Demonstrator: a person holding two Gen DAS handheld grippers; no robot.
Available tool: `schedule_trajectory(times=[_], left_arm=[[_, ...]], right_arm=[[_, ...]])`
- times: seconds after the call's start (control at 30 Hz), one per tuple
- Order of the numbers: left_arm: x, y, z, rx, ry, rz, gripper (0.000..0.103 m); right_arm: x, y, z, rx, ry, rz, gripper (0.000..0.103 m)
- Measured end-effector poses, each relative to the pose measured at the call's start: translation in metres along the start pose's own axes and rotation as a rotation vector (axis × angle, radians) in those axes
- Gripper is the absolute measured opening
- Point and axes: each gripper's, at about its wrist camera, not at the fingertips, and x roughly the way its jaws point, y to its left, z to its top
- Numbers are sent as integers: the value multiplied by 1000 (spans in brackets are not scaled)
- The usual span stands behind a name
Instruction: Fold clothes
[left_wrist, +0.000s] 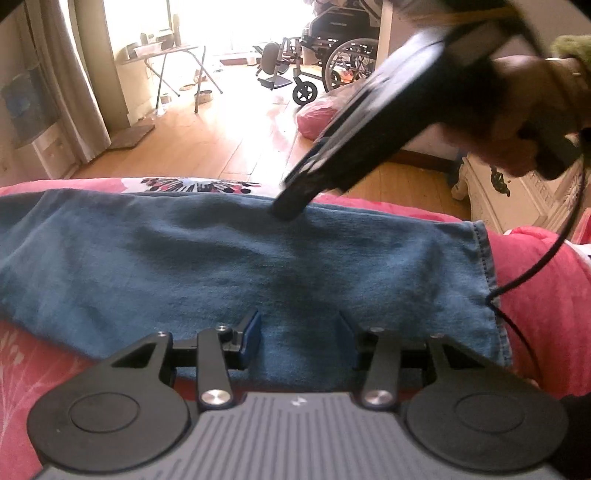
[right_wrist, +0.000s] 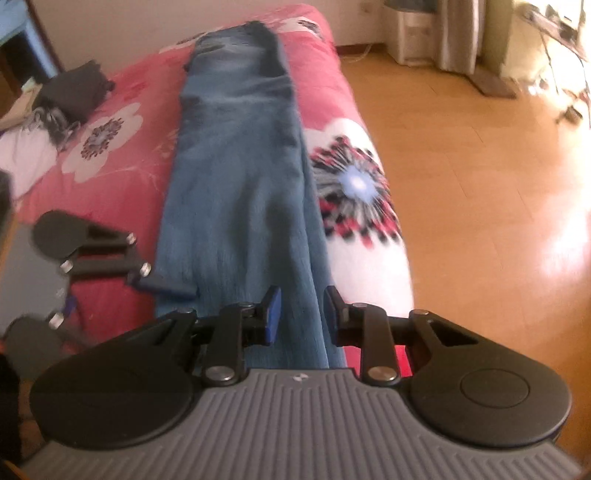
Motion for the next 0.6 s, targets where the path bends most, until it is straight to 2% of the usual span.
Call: schedule_trajectory(times=[0.1, 0.23, 0.3, 0.47, 0.6], left_arm=[[-1, 1, -2, -2, -7, -1, 46], [-1, 2, -6, 17, -22, -5, 46], [-1, 2, -8, 30, -29, -7, 46], [-3, 2, -7, 60, -57, -13, 46], [1, 1, -10, 81, -58, -19, 46]], right_arm=[[22, -1, 8, -7, 30, -3, 23], [26, -2, 7, -12, 42, 7, 18], [24, 0, 7, -15, 42, 16, 3], [3, 2, 8, 1, -39, -25, 0], [13, -13, 1, 61, -8, -40, 0]])
